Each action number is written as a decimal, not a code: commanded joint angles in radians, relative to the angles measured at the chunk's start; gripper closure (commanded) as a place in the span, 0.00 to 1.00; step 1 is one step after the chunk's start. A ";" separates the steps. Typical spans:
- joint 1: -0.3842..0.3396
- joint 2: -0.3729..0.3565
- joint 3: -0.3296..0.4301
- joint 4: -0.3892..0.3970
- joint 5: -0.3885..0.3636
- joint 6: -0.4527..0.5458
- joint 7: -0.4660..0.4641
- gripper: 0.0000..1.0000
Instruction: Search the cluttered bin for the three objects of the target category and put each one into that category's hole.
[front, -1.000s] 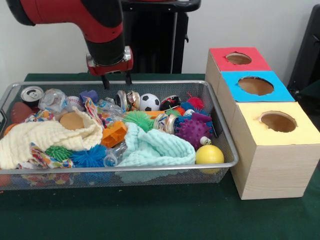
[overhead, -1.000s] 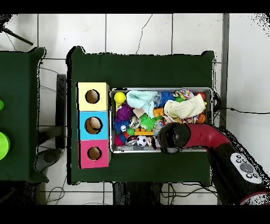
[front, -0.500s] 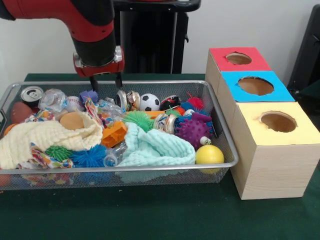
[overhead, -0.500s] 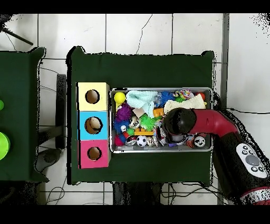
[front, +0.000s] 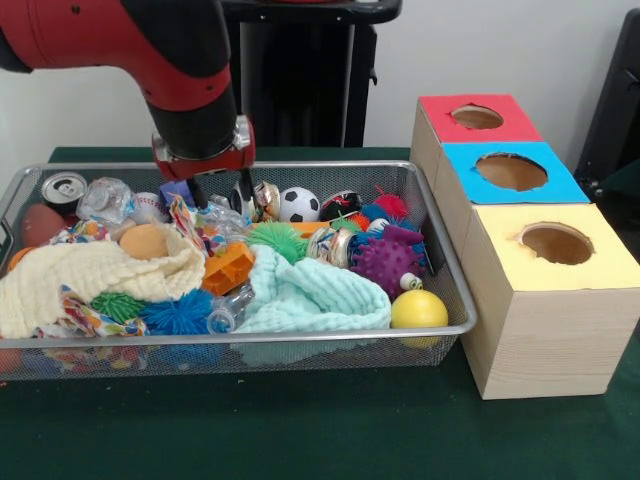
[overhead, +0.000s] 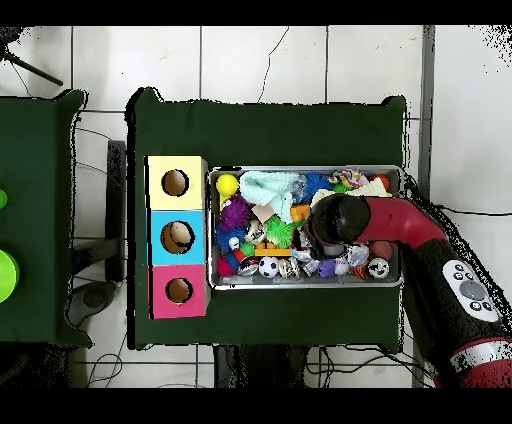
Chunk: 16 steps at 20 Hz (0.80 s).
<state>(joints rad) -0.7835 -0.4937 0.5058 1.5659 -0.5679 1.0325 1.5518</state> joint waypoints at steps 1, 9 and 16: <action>-0.032 0.099 0.067 -0.056 -0.062 -0.041 -0.274 0.00; -0.054 0.154 0.084 -0.088 -0.091 -0.018 -0.304 0.00; -0.062 0.165 0.101 -0.125 -0.101 0.020 -0.337 0.00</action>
<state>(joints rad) -0.8393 -0.3948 0.5467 1.5144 -0.6049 1.0330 1.5518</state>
